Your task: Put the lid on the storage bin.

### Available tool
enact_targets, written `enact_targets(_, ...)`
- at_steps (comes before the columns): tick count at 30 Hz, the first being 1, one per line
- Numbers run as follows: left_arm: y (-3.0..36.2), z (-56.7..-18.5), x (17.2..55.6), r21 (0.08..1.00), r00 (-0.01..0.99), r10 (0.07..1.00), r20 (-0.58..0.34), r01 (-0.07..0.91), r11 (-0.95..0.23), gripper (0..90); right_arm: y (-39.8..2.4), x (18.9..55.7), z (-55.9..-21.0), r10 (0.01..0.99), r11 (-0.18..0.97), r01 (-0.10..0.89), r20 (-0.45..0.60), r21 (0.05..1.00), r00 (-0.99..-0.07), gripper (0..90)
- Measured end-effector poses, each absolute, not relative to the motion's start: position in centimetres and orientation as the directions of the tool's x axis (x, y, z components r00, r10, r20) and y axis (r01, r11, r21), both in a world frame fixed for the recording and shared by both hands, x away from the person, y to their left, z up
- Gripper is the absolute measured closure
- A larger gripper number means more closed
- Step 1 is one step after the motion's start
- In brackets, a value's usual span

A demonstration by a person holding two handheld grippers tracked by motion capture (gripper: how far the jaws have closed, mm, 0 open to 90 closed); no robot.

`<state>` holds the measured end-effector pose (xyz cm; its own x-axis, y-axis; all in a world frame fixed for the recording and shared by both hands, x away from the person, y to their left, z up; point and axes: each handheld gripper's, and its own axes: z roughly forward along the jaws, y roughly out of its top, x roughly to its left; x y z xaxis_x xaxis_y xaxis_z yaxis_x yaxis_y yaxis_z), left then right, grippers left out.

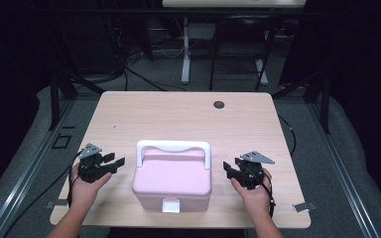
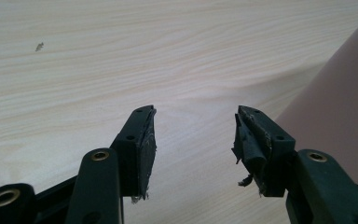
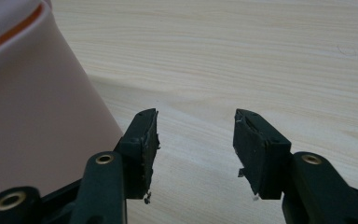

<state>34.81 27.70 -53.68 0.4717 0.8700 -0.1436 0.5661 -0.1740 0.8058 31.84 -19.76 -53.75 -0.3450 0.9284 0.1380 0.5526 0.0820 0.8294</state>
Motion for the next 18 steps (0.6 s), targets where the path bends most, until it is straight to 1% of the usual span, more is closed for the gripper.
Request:
enact_targets(14, 26.71, -54.84, 35.16, 0.773, 0.497, 0.857, -0.138, 0.595, -0.221, 46.0, -19.74, 32.04, -54.36, 0.928, 0.087, 0.569, 0.141, 0.818, -0.345, 48.9)
enact_targets(18, 26.68, -54.85, 35.2, 0.777, 0.501, 0.856, -0.131, 0.588, -0.225, 45.4, -19.71, 32.15, -54.51, 0.928, 0.095, 0.572, 0.136, 0.815, -0.348, 48.3)
